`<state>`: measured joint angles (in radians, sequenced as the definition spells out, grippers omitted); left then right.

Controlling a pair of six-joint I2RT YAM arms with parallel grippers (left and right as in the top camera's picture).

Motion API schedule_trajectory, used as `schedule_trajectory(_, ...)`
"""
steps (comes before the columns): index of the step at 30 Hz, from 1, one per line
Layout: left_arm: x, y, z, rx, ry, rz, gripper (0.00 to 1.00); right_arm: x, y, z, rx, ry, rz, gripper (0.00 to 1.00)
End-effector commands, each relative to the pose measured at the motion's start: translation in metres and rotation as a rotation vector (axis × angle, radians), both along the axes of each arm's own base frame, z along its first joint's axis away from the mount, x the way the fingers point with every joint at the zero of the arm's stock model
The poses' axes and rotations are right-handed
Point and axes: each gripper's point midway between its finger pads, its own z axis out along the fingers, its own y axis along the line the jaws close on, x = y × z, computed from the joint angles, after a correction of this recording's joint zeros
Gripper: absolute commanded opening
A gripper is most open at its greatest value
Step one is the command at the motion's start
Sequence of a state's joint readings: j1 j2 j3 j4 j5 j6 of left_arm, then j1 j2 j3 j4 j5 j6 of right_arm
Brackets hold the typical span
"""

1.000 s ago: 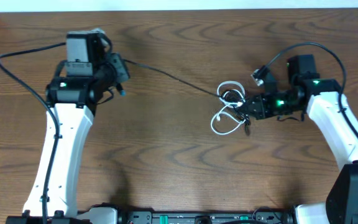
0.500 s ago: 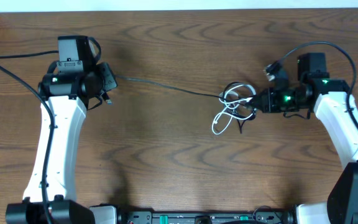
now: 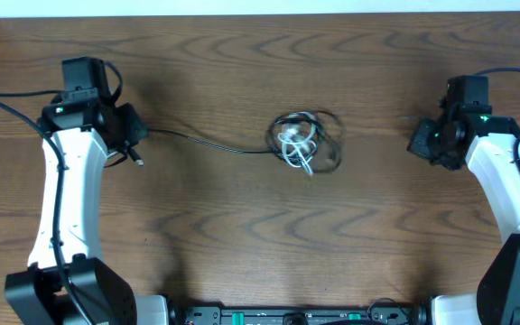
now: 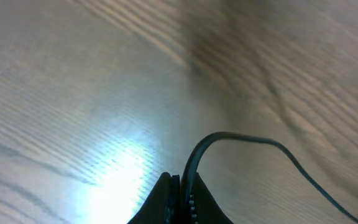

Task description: Untangle cables

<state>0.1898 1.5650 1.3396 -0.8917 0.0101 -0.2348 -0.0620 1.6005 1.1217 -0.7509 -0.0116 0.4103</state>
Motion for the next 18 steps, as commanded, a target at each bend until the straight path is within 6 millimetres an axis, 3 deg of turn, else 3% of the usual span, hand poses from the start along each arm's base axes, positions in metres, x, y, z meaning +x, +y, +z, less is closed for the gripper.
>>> schedule_trajectory(1,0.004,-0.005,0.000,-0.025,0.004,-0.058,0.07,0.006,-0.003,0.005,-0.026,-0.037,0.020,0.01)
schedule_trajectory(4,0.008,-0.033,0.000,-0.101,-0.013,-0.207,0.07,0.016,0.025,0.010,0.087,-0.093,0.169,0.01)
schedule_trajectory(11,0.010,-0.089,0.004,-0.177,-0.040,-0.455,0.08,0.019,0.037,0.014,0.148,-0.117,0.197,0.02)
schedule_trajectory(12,0.010,-0.094,0.004,-0.176,-0.038,-0.472,0.14,0.019,0.037,0.014,0.149,-0.116,0.196,0.03)
schedule_trajectory(14,0.010,-0.106,0.004,-0.178,-0.037,-0.505,0.36,0.018,0.037,0.014,0.149,-0.113,0.197,0.06)
schedule_trajectory(18,0.010,-0.132,0.006,-0.179,-0.045,-0.577,0.71,0.019,0.037,0.014,0.149,-0.114,0.197,0.11)
